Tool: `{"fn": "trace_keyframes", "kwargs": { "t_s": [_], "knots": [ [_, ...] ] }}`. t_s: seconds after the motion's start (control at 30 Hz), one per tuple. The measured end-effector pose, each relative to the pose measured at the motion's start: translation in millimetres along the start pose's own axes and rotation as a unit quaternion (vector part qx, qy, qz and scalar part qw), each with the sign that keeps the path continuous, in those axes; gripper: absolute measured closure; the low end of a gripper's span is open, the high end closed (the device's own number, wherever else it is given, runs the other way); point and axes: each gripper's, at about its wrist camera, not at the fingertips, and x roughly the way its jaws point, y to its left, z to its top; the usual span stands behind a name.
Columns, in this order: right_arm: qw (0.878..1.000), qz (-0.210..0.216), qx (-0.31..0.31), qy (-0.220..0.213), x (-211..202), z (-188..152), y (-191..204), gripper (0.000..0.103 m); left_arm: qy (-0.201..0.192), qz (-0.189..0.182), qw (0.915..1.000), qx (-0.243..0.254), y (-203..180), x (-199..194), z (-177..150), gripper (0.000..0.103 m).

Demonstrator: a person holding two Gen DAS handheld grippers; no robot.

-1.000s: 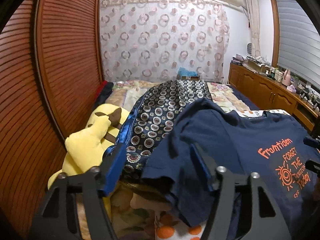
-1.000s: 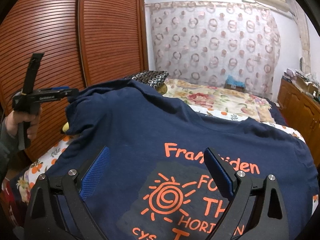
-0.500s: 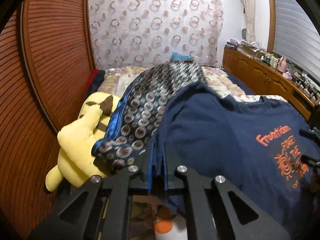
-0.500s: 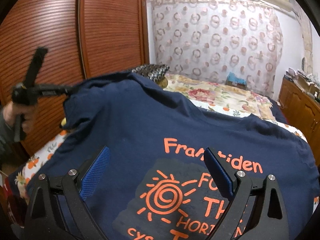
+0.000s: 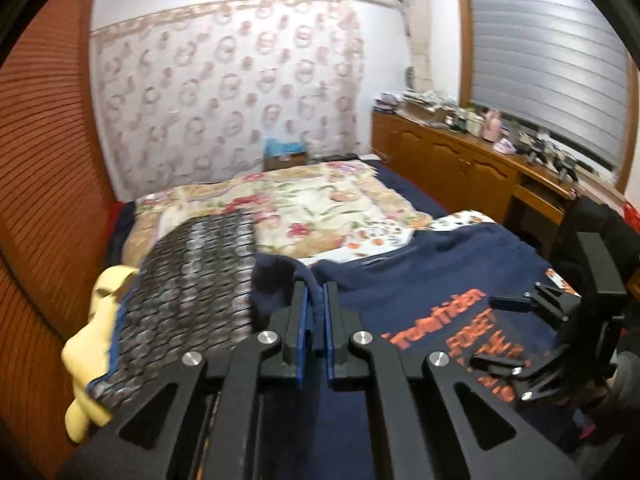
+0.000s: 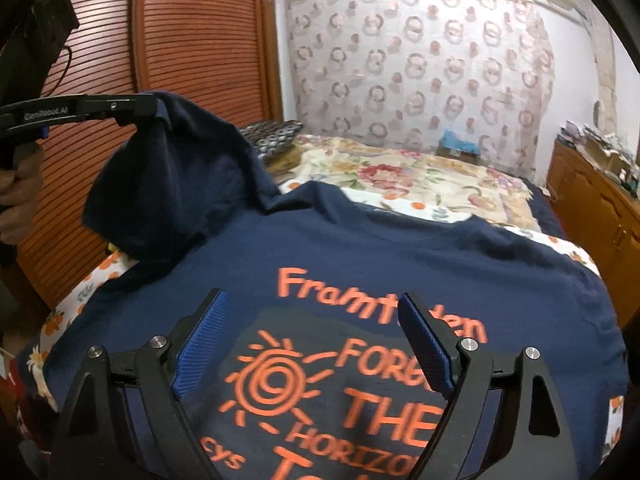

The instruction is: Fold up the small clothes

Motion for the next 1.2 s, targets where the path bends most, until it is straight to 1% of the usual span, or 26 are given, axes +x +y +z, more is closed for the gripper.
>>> {"fn": "trace_keyframes", "kwargs": {
  "t_s": [0.1,0.2,0.23,0.27,0.3,0.33,0.4,0.47,0.63,0.77,0.83,0.87,0.97,1.03,1.13,1.2],
  "knots": [
    [1.0,-0.008,0.011,-0.001,-4.0,-0.5,-14.5,0.015,0.024,-0.021,0.9994,0.014,-21.8,21.1,9.2,0.098],
    [1.0,-0.016,0.019,0.0,-6.7,-1.5,-27.2,0.015,0.049,-0.04,0.9977,0.024,-38.0,38.4,11.3,0.093],
    [1.0,-0.017,0.02,0.001,-7.1,-2.0,-29.2,0.015,0.052,-0.045,0.9973,0.027,-43.4,40.0,9.7,0.088],
    [1.0,-0.019,0.023,0.002,-7.6,-2.9,-32.6,0.015,0.053,-0.048,0.9969,0.032,-51.0,43.3,9.0,0.077],
    [1.0,-0.02,0.024,0.003,-8.3,-4.2,-35.0,0.015,0.054,-0.048,0.9968,0.035,-52.7,43.9,7.0,0.069],
    [0.999,-0.021,0.026,0.004,-8.4,-5.2,-37.1,0.015,0.056,-0.049,0.9965,0.039,-54.1,44.4,4.6,0.059],
    [0.999,-0.021,0.029,0.006,-7.6,-5.9,-40.6,0.015,0.065,-0.049,0.9958,0.042,-54.4,45.2,-2.0,0.056],
    [0.999,-0.021,0.031,0.008,-7.3,-6.2,-40.5,0.015,0.075,-0.037,0.9955,0.044,-52.0,46.5,-11.5,0.052],
    [0.999,-0.01,0.027,0.015,-1.4,-3.4,-41.7,0.016,0.091,-0.026,0.9952,0.023,-36.4,45.2,-49.5,0.05],
    [1.0,0.006,0.023,0.02,4.3,0.1,-36.1,0.023,0.103,-0.013,0.9946,0.001,-21.5,44.8,-86.4,0.048],
    [0.999,0.017,0.018,0.022,8.3,2.6,-29.8,0.029,0.106,-0.007,0.9943,-0.009,-17.0,45.9,-99.5,0.047],
    [0.999,0.021,0.015,0.023,10.1,3.6,-26.3,0.03,0.109,-0.002,0.9939,-0.014,-14.2,47.1,-108.6,0.046],
    [0.999,0.04,0.004,0.029,16.3,5.4,-16.7,0.04,0.115,0.011,0.9931,-0.015,-11.8,50.9,-124.9,0.046],
    [0.998,0.053,0.002,0.035,20.5,5.6,-11.7,0.049,0.119,0.013,0.9927,-0.019,-10.9,53.4,-131.1,0.046],
    [0.996,0.074,-0.005,0.045,28.5,5.3,-1.5,0.061,0.12,0.018,0.9923,-0.024,-6.7,58.0,-138.5,0.045],
    [0.995,0.088,-0.012,0.053,33.8,4.4,6.9,0.065,0.127,0.019,0.9914,-0.027,-5.8,61.9,-141.3,0.045]
  ]
}}
